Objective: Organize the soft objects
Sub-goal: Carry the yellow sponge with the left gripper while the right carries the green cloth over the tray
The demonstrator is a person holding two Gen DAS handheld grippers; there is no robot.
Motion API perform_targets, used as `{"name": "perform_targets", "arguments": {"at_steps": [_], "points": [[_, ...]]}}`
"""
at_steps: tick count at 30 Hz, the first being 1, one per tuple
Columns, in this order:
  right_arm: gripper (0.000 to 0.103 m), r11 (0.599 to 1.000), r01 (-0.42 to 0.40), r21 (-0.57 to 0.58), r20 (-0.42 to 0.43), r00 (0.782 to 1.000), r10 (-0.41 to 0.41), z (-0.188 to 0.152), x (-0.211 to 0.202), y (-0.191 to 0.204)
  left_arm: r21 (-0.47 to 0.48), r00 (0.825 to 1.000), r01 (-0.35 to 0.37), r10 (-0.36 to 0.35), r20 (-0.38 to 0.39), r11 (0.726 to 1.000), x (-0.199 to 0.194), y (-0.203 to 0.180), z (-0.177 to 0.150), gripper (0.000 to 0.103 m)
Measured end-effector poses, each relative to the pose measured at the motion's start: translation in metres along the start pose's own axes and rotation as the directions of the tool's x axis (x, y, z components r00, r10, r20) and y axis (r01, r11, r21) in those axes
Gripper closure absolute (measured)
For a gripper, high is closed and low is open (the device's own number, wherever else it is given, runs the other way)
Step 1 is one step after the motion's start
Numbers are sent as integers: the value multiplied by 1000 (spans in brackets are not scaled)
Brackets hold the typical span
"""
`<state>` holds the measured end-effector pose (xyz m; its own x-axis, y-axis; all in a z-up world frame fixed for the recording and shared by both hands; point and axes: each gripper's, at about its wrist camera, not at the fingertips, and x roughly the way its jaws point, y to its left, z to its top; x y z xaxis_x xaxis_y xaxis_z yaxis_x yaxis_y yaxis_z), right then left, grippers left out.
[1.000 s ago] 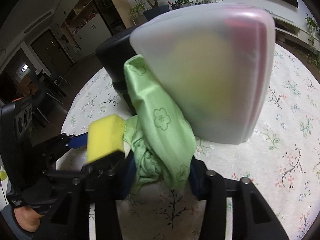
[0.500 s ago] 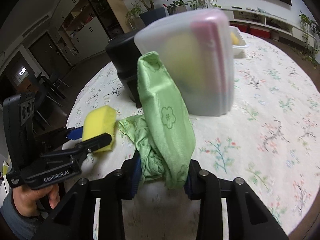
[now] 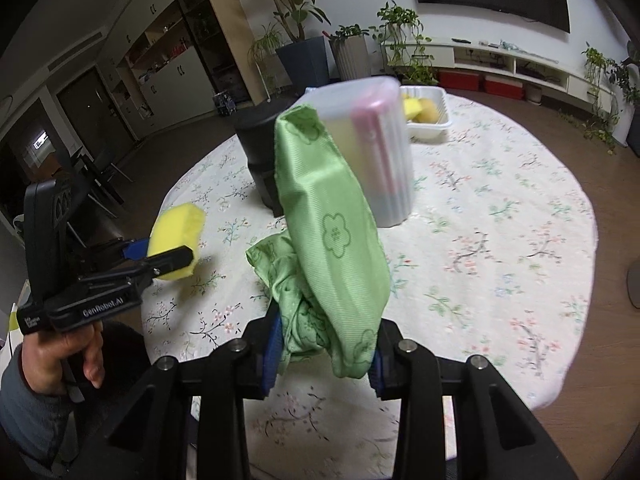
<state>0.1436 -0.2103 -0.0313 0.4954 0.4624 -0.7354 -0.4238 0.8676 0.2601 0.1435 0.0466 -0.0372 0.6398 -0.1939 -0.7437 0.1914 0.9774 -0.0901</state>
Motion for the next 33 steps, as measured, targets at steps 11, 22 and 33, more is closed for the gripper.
{"name": "perform_targets", "arguments": {"at_steps": [11,22,33], "points": [[66,997,78,-22,76,994,-76,47,-51,-33,59,998,-27,23,65,998,-35,19,66,61],[66,990,118,-77,142,984,-106,112,-62,-41,130,991,-48,31,129,990,-39,22,137,61],[66,982,126,-141,133,985,-107,217,-12,-60,201,998,-25,14,55,979,37,36,224,60]]}}
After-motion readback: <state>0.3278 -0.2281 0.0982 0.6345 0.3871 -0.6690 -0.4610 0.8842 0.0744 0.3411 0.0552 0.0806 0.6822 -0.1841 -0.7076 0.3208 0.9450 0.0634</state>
